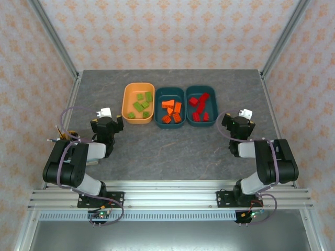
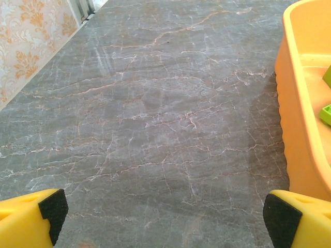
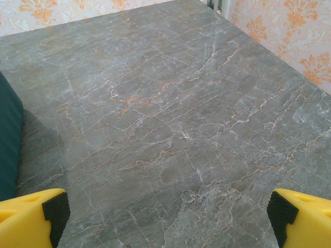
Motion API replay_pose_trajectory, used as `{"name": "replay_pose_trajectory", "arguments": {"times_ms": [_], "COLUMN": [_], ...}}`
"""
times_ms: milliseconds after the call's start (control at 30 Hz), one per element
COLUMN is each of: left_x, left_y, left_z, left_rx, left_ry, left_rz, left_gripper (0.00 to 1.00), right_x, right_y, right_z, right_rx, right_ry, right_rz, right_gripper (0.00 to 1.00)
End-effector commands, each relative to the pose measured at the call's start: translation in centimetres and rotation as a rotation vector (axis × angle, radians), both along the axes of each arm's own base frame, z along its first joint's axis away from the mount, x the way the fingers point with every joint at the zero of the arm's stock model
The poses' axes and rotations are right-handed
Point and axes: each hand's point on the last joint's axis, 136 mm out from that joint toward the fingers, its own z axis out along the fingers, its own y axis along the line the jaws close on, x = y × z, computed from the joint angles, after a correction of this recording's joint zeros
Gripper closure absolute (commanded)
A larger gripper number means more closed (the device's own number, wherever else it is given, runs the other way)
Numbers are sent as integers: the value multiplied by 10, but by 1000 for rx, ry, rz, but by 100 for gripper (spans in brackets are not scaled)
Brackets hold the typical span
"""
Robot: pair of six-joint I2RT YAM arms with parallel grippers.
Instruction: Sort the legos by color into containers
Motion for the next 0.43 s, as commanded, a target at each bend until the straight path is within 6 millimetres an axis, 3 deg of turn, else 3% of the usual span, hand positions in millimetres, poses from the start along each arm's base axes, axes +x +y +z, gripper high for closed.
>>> {"name": "replay_pose_trajectory", "arguments": {"times_ms": [0, 400], "left_x": [7, 7], "left_y": [4, 4], "left_z": [19, 19], "left_rx": [14, 12], "left_ry": [-70, -68], "left_rz": [28, 29], "left_gripper": [0, 0], "right_x": [7, 8], "right_y": [-2, 0], "right_z": [11, 11], "right_rx": [-16, -17], "right_ry": [-31, -29], "right_rz": [-13, 0], "right_gripper": [1, 1]}}
